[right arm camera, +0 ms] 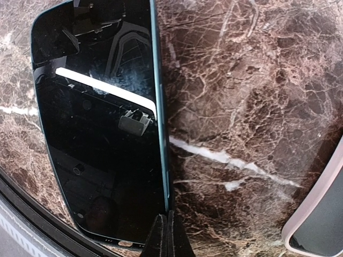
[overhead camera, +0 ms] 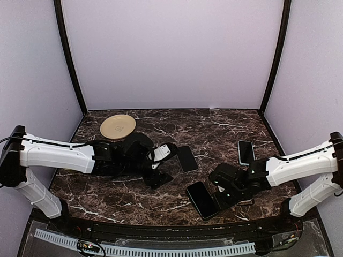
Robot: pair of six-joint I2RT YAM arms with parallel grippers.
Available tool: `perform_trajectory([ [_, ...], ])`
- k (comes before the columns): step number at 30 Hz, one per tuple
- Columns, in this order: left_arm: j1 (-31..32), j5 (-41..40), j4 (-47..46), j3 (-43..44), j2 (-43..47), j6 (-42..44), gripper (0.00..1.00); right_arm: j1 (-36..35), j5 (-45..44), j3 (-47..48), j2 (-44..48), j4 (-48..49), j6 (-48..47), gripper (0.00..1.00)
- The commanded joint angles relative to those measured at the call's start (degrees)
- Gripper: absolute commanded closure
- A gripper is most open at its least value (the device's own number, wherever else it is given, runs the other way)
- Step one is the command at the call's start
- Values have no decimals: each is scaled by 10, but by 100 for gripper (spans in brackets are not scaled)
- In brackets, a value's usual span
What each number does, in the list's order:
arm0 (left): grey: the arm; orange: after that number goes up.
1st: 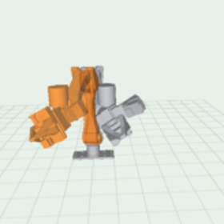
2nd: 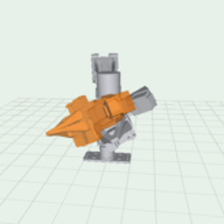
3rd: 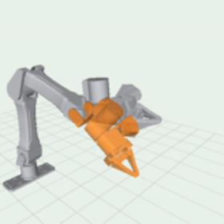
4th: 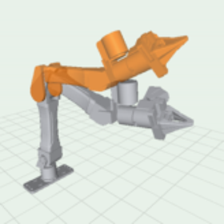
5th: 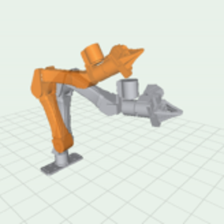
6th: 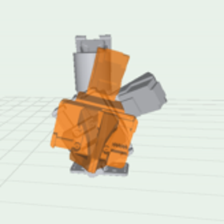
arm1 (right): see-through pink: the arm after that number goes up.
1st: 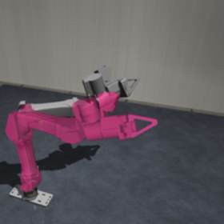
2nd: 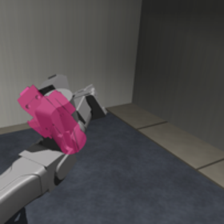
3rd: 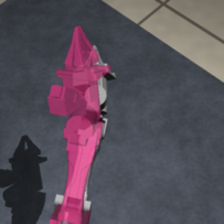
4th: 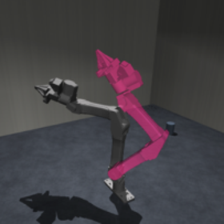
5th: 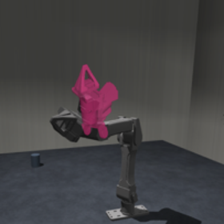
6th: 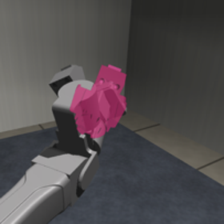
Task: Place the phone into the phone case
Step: Adjust the phone with the phone case, then pick up the phone with the phone case at the center of the board.
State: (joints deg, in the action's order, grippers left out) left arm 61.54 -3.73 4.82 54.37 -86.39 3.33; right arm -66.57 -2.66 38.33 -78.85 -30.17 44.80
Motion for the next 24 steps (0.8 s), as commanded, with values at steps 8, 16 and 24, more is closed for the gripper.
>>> perform_trajectory([
  [8, -1, -89, -1, 9, 19, -140, 20, -15, -114, 152, -44, -132, -33, 81],
  [16, -1, -100, -15, -34, 44, -196, 18, -15, -182, 218, -62, -163, -26, 10],
  [24, -1, -116, -7, -45, 66, -215, 16, -16, -171, 221, -72, -134, -14, 1],
])
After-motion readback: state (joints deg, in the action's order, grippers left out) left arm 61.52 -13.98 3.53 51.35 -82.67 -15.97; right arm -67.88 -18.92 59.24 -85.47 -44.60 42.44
